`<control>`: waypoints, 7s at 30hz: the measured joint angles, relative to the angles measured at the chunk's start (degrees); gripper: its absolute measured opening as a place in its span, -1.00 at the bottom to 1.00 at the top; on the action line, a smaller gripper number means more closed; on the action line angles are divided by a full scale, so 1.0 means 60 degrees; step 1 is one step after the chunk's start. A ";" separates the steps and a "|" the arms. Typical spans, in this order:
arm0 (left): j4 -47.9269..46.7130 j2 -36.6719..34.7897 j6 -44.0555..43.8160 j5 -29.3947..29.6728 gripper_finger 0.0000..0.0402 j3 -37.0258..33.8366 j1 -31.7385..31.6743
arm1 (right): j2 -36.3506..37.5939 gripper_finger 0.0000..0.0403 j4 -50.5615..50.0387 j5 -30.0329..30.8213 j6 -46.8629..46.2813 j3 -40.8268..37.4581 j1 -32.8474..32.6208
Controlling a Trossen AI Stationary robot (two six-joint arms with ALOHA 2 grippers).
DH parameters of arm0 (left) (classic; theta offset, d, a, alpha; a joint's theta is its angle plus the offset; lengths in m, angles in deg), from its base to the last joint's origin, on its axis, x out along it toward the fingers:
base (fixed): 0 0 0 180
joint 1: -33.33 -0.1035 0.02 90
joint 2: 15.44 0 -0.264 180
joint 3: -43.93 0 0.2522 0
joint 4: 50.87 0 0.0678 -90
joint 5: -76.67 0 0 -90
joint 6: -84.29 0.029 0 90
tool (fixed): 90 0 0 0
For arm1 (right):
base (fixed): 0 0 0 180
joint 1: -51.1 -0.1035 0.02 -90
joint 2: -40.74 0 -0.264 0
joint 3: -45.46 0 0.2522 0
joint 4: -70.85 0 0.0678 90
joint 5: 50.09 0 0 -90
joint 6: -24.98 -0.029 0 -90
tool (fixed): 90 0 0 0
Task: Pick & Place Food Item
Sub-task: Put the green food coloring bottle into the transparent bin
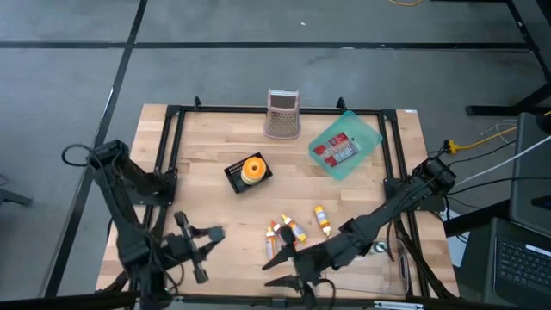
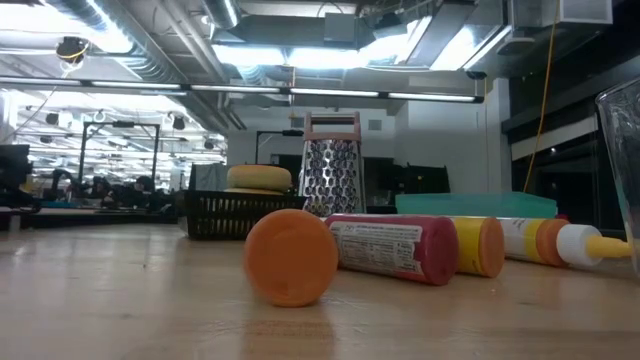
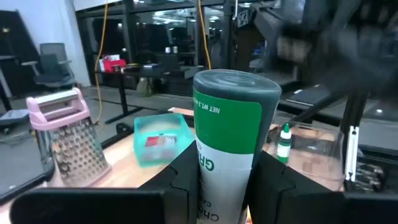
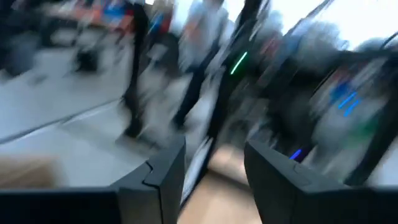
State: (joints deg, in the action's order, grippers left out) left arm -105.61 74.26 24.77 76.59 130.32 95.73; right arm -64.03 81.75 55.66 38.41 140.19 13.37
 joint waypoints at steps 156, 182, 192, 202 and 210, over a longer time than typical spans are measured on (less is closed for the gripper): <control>1.5981 0.1417 1.6029 -2.0125 -0.59 0.0013 -0.5247 | -0.0500 0.01 0.2905 0.0379 0.4935 0.0637 -0.0766; 1.4875 0.1307 1.5870 -1.8565 -0.59 0.0067 -0.4441 | -0.0509 0.01 0.2209 -0.0072 0.2376 0.0634 -0.0572; 1.4238 0.1325 1.6192 -1.7188 -0.59 0.0362 -0.3693 | -0.0507 0.01 0.2497 -0.2555 0.0111 0.0634 0.0158; 1.3523 0.1289 1.5415 -1.7005 -0.59 0.0588 -0.3917 | -0.0507 0.01 0.2154 -0.3265 -0.0499 0.0634 0.0229; 1.3766 0.1267 1.4612 -1.7072 -0.59 0.0588 -0.4352 | -0.0504 0.01 0.1617 -0.3879 -0.0879 0.0897 0.0282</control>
State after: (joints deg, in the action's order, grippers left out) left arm -23.01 81.86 112.44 -25.84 133.85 69.62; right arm -67.05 91.45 32.39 33.14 145.57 15.06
